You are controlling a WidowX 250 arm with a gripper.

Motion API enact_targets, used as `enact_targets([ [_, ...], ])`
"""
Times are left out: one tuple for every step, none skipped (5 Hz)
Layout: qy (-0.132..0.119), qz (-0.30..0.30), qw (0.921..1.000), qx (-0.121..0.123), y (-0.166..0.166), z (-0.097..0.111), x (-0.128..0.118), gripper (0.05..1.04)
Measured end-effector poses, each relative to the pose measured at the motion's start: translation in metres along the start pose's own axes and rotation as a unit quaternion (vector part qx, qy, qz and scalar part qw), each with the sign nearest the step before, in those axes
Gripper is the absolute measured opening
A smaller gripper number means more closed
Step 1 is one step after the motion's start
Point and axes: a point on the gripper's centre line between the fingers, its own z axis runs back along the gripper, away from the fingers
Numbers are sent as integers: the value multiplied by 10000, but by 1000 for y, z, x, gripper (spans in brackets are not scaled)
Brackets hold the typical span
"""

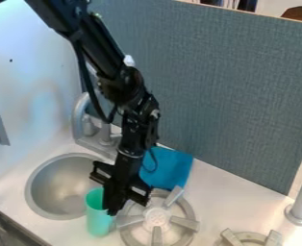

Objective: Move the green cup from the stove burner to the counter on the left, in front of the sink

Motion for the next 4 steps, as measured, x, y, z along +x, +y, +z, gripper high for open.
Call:
enact_targets([
  [10, 17, 10000, 32, 2, 0, 0, 80],
  [37, 46, 10000, -25, 0, 0, -1, 103],
  [125, 200, 9997, -67, -1, -4, -7, 280],
  [113, 436, 9989, -112, 5, -2, -9, 557],
])
